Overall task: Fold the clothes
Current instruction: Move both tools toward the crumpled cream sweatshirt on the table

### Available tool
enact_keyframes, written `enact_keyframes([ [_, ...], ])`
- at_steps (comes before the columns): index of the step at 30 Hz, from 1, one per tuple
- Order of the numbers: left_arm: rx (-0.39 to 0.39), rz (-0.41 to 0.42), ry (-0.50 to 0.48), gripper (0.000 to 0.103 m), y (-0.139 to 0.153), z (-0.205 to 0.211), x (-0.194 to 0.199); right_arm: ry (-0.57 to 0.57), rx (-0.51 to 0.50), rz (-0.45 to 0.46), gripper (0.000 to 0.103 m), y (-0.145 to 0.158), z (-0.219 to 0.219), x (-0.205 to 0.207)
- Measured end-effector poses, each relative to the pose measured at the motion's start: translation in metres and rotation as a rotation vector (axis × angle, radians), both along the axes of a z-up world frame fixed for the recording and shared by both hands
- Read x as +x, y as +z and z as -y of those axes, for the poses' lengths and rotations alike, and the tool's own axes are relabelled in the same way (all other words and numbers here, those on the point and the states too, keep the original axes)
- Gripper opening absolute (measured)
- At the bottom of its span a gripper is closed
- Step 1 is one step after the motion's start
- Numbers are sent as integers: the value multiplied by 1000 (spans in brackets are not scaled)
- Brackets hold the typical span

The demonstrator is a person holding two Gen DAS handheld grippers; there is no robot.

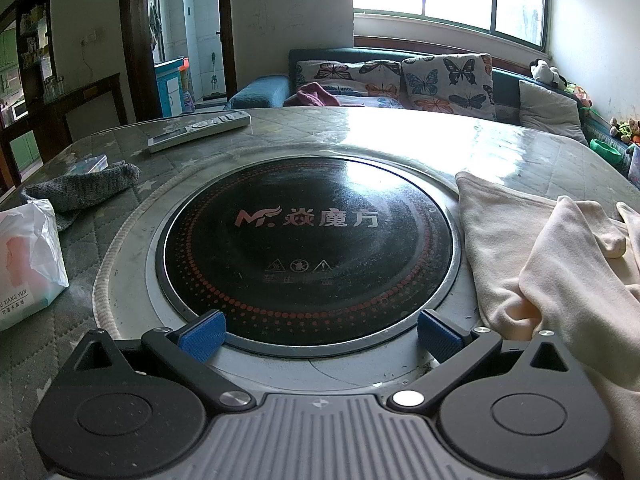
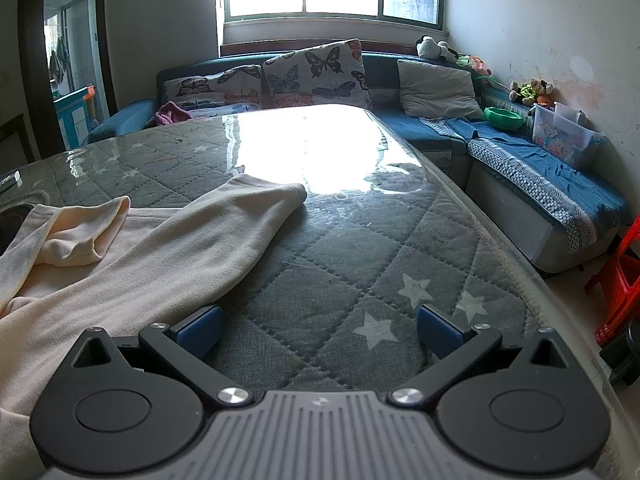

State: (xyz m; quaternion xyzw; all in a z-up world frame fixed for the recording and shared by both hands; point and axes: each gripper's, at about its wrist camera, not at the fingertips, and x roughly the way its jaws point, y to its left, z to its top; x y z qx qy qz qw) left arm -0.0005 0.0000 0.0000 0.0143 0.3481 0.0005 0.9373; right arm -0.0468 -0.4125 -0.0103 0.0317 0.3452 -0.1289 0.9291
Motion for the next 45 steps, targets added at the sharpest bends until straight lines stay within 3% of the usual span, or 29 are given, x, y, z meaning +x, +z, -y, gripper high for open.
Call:
enact_keyframes([
  [10,-6,-33,17,103,1,4,-4,1,21,3,103,-1,-7,3],
  [22,5,-65,44,103,21,26,-28,60,67,38,103,17,-7,-35],
  [35,-3,-82,28,103,35,50,-60,212,28,71,103,38,-52,-83],
  [45,-9,-86,2,103,42,61,-76,257,66,63,103,41,-74,-102],
])
